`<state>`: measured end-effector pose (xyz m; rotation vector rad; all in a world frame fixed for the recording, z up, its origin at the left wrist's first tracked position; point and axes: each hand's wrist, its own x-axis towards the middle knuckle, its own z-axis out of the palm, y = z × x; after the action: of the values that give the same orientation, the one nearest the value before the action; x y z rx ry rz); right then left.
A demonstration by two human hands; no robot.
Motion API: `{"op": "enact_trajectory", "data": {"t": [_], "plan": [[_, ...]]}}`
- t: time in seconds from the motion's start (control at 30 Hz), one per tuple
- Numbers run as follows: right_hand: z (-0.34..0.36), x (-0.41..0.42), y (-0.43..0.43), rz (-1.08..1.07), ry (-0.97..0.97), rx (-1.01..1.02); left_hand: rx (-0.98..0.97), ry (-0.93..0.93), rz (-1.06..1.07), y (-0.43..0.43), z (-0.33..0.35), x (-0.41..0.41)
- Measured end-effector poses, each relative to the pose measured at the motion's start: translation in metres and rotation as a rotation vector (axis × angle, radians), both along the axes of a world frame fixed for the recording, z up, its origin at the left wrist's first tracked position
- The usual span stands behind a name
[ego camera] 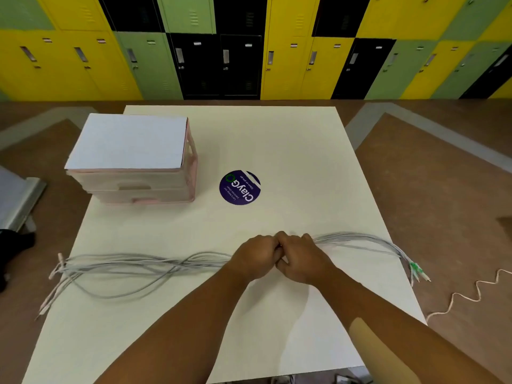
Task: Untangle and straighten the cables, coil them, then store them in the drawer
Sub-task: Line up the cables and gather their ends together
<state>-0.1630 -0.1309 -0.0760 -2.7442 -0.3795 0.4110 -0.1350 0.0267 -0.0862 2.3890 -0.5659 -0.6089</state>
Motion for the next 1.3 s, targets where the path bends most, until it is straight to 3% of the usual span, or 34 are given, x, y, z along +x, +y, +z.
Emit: {"op": "enact_trajectory", "data": {"t": [0.37,0.67,0.93,1.07,1.3], "plan": [[0.002,0.009,-0.015,-0.148,0.229,-0.037,0.158,0.008,-0.043,0.094,-0.001,0.004],[-0.011,0.014,-0.018,-0.159,0.2,-0.053,0.142,0.051,-0.007,0.14,-0.008,0.0],[-0.019,0.013,-0.014,-0.03,0.029,-0.297,0.115,-0.002,0.004,0.139,-0.01,0.0],[-0.02,0.014,0.008,0.011,-0.057,-0.135,0.102,-0.008,-0.002,0.138,-0.01,0.0],[-0.018,0.015,0.098,0.188,0.033,0.045,0.041,-0.025,0.047,0.138,-0.015,-0.001]]}}
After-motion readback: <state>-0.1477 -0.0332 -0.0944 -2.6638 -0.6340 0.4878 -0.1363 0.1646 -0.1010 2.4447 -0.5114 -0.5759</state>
